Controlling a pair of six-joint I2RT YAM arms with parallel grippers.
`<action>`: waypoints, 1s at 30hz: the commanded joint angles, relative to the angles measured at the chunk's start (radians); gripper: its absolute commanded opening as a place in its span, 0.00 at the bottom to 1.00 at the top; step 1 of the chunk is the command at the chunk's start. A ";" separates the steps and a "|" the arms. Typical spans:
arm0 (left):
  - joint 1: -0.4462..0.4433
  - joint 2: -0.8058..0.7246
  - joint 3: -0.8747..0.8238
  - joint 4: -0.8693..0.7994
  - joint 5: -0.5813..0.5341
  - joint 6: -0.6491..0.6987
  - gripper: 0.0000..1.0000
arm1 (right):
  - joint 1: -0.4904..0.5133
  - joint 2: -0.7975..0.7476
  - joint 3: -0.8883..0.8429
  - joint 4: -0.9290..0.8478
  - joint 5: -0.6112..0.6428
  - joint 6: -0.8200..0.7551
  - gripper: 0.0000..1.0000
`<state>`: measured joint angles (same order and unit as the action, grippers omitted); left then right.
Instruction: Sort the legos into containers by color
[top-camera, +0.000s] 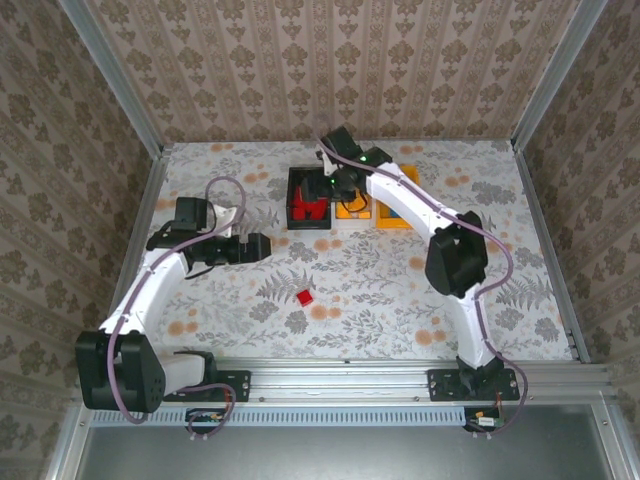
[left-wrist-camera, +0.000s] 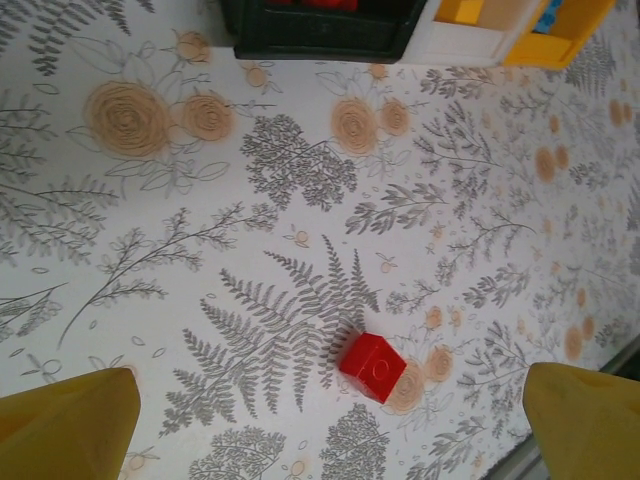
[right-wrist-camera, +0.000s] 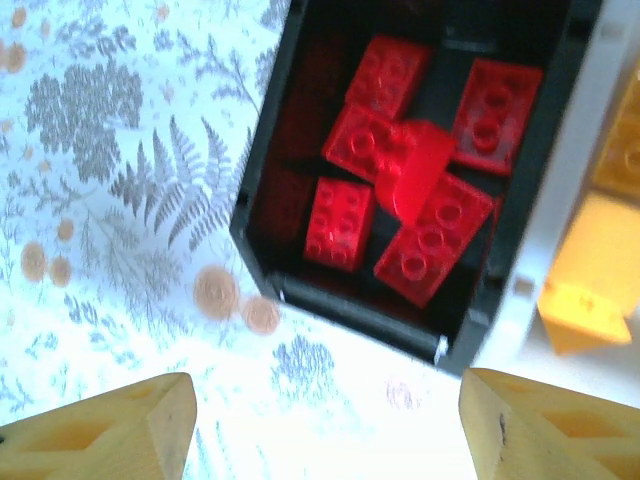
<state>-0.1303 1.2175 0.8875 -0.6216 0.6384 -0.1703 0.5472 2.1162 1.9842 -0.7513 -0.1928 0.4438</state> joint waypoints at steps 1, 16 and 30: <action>-0.003 0.011 -0.010 0.032 0.076 0.022 1.00 | -0.012 -0.148 -0.177 0.099 -0.065 -0.014 0.74; -0.046 0.030 -0.012 0.042 0.088 0.029 1.00 | 0.089 -0.485 -0.777 0.211 -0.024 0.038 0.85; -0.061 0.019 0.007 -0.020 -0.026 0.049 1.00 | 0.372 -0.254 -0.673 0.183 0.116 0.082 0.83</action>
<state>-0.1894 1.2446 0.8829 -0.6033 0.6685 -0.1562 0.8841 1.8149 1.2457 -0.5495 -0.1329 0.5087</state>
